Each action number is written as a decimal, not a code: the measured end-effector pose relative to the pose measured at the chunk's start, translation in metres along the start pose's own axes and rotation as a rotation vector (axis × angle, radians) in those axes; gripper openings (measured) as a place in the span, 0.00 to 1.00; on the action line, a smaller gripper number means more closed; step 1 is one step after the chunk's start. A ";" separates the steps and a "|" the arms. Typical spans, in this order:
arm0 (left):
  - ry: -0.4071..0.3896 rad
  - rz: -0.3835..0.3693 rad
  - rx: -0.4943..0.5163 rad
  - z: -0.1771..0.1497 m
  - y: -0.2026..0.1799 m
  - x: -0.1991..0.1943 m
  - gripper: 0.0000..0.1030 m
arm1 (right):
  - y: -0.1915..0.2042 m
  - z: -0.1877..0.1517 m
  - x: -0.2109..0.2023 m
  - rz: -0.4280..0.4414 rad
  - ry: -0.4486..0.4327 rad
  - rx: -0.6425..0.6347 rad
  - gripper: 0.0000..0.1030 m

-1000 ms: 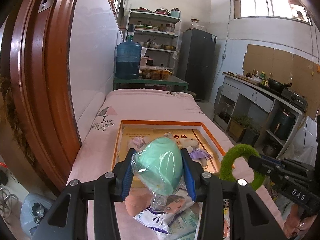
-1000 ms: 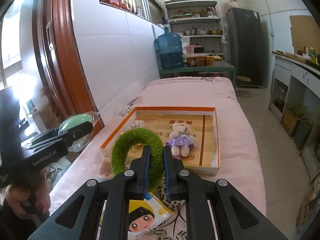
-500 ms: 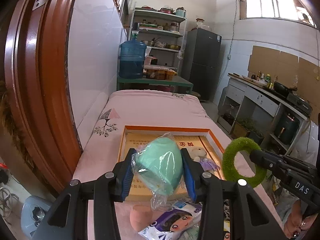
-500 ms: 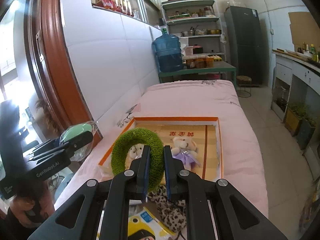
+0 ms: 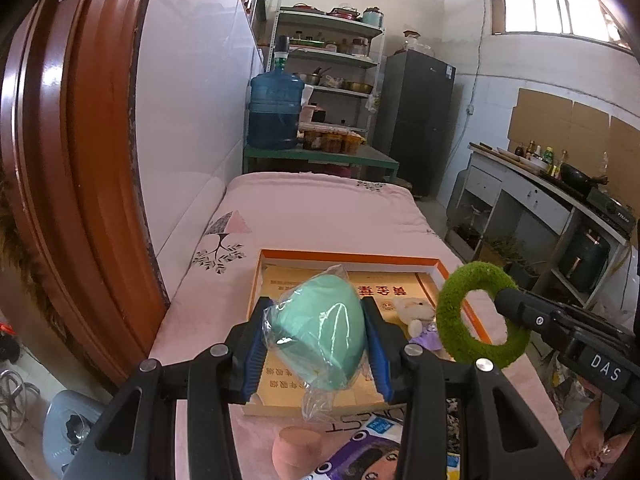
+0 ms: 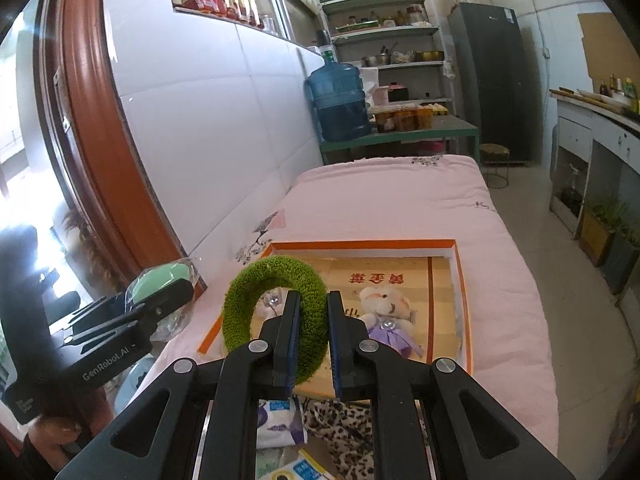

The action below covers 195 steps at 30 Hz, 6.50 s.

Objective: Organize soft objects
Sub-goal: 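Lower the sponge and ring into the box and open both tools, then withdraw both tools from the box toward the cartoon wipe packs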

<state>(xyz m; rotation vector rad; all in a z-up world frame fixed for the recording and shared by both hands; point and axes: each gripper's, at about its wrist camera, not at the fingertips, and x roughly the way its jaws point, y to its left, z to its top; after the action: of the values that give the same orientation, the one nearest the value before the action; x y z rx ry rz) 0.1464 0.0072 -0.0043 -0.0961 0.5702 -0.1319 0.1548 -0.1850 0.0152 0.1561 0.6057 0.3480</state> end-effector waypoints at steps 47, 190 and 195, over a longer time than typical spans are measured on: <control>0.160 -0.058 -0.008 -0.018 -0.008 0.089 0.43 | -0.053 -0.018 0.089 -0.113 0.141 0.102 0.13; 0.006 -0.079 0.022 -0.099 -0.007 -0.092 0.68 | 0.042 -0.119 -0.065 -0.068 0.117 -0.015 0.53; 0.008 -0.088 0.013 -0.104 -0.002 -0.094 0.68 | 0.040 -0.122 -0.069 -0.084 0.119 -0.011 0.53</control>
<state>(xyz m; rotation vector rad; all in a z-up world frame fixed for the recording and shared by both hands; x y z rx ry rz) 0.0110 0.0138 -0.0408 -0.1084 0.5735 -0.2212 0.0195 -0.1678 -0.0379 0.0997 0.7257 0.2802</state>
